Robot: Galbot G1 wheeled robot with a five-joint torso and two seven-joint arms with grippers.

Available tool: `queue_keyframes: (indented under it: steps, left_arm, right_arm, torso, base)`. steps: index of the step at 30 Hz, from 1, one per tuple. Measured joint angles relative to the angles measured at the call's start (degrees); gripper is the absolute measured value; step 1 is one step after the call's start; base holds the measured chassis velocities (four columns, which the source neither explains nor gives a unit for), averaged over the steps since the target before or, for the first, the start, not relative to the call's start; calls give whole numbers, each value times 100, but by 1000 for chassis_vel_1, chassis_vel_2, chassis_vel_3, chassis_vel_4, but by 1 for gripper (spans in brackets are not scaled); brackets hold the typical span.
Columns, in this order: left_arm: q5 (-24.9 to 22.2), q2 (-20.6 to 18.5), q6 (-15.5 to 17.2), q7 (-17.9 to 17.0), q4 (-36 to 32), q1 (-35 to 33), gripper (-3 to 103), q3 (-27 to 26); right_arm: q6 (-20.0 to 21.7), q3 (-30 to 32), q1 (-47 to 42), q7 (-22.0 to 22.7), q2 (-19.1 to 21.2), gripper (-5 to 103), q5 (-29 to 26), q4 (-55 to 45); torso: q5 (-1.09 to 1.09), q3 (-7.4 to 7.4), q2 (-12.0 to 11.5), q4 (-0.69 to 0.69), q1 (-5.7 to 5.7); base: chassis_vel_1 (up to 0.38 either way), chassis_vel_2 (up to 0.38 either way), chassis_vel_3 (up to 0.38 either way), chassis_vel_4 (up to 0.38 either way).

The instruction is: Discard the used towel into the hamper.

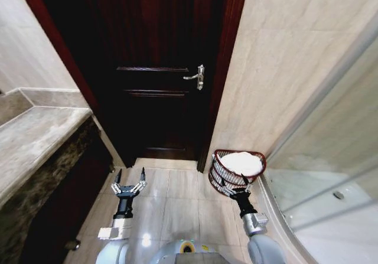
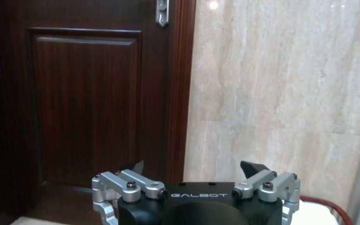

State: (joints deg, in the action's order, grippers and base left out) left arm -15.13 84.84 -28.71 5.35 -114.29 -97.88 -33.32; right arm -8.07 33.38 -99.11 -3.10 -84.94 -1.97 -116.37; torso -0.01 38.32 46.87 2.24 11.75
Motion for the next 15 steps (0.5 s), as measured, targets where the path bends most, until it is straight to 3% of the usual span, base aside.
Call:
queue_keyframes:
  steps: [11,15]
  left_arm:
    - [1,-1,-2,-3,3,-1,100,2]
    - [1,-1,-2,-3,3,-2,100,1]
  right_arm:
    - [-1,2,0,4,-2,100,-4,0]
    - [-1,2,1,4,-2,100,-6,0]
  torso:
    - [2,-2,2,-1,-3]
    - [3,-2,2,1,-3]
  base:
    - [197,-203,-206,199]
    - [82,-107,-73,108]
